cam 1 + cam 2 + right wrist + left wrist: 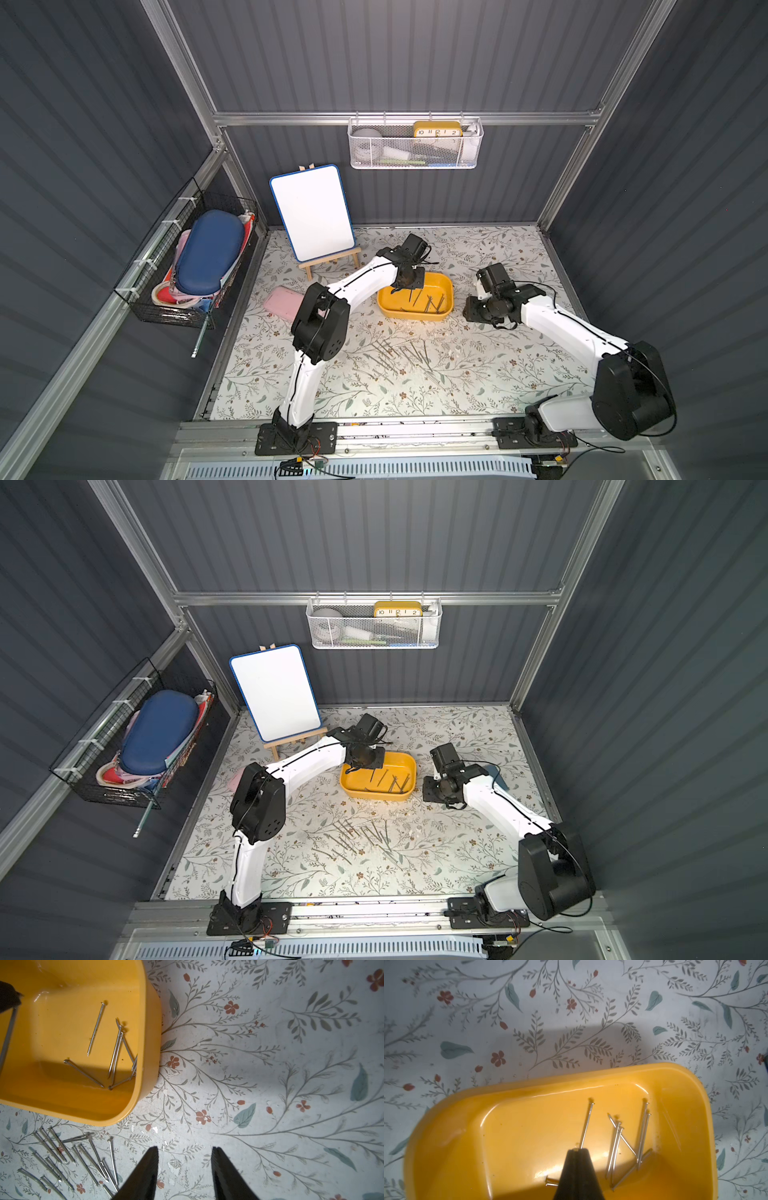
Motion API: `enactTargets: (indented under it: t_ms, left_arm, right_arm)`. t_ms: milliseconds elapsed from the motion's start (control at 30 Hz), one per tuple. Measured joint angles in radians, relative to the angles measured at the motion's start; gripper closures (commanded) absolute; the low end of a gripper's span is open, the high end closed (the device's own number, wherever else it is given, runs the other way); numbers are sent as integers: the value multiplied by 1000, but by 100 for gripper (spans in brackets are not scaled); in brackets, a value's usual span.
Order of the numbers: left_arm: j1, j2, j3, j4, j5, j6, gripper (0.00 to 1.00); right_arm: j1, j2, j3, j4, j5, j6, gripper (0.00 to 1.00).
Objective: Put the nails on the desktop into the storage box
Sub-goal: Place the nail in the storage box, then pick up the nail from the center of the board.
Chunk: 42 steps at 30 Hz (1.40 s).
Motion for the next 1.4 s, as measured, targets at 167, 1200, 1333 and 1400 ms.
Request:
enactTargets:
  t_ms: [167, 1200, 1333, 1400]
  left_arm:
    - [-1, -2, -72, 55, 8, -47, 100]
    - [1, -527, -492, 144, 21, -68, 38]
    - [1, -542, -555, 135, 10, -68, 38]
    - [1, -550, -559, 135, 5, -68, 38]
  right_arm:
    - [0, 1, -2, 3, -10, -2, 54]
    - [590, 145, 39, -55, 30, -10, 60]
    - [592, 211, 63, -63, 58, -20, 62]
    - [592, 233, 71, -72, 71, -24, 63]
